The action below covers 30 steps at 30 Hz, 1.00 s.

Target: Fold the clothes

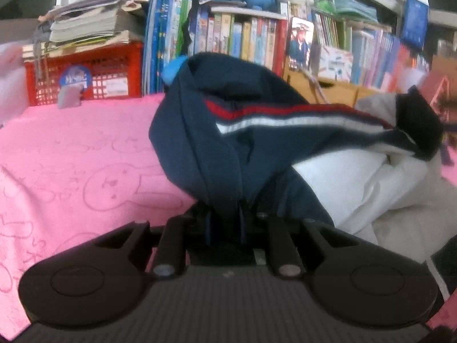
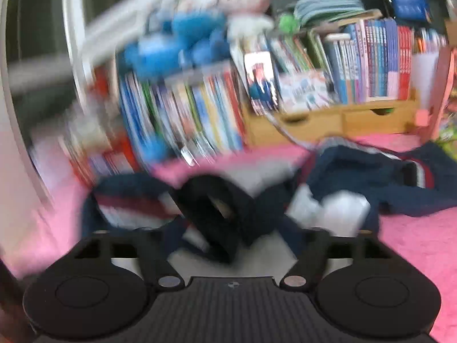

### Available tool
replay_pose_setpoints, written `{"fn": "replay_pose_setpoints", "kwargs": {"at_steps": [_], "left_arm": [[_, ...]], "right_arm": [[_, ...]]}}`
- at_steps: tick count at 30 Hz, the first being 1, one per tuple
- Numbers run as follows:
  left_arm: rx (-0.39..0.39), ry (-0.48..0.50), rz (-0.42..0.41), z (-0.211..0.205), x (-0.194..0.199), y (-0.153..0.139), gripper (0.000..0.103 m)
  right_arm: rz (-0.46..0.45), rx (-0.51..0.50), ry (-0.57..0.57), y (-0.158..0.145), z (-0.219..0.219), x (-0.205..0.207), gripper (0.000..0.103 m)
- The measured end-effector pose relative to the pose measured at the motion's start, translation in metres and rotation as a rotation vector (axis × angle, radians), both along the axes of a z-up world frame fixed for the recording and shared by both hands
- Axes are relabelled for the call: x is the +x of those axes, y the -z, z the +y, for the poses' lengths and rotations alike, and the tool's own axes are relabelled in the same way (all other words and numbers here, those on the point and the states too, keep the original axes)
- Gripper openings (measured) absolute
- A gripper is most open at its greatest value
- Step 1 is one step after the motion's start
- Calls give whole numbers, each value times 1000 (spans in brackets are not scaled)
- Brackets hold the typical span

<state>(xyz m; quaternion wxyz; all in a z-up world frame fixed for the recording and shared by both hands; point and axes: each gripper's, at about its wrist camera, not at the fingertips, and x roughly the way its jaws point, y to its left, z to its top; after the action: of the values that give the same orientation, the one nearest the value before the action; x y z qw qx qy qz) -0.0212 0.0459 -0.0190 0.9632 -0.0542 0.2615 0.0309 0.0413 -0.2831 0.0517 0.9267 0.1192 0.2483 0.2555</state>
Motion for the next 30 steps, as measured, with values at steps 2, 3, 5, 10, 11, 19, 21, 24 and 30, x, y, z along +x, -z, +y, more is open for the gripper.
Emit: {"fn": "replay_pose_setpoints", "kwargs": {"at_steps": [2,3,5,10,11,19,21,24,30], "left_arm": [[-24,1,-4,3,-1,0,17],[-36,2,-6,4,-1,0,17],[-66,2,-10,8,-2,0,18],[-118,1,-21,12,-5,1,19],[-122,2,-22,12,-6,2,19],[-162,5,-29,16,-7,3,19],[-169,5,-30,16,-8,3,19],[-167,4,-30,15,-8,3,19],[-161,1,-28,14,-8,3,19]], "right_arm": [[44,149,-50,-20,-4,15,85],[77,211,-86,-28,1,25,87],[195,283,-153,-35,30,54,92],[529,369,-120,-7,108,144,103],[580,372,-80,0,117,161,103],[738,220,169,50,160,229,21],[696,252,145,42,161,228,10],[497,277,75,3,157,214,8],[309,250,-63,-53,149,179,18]]}}
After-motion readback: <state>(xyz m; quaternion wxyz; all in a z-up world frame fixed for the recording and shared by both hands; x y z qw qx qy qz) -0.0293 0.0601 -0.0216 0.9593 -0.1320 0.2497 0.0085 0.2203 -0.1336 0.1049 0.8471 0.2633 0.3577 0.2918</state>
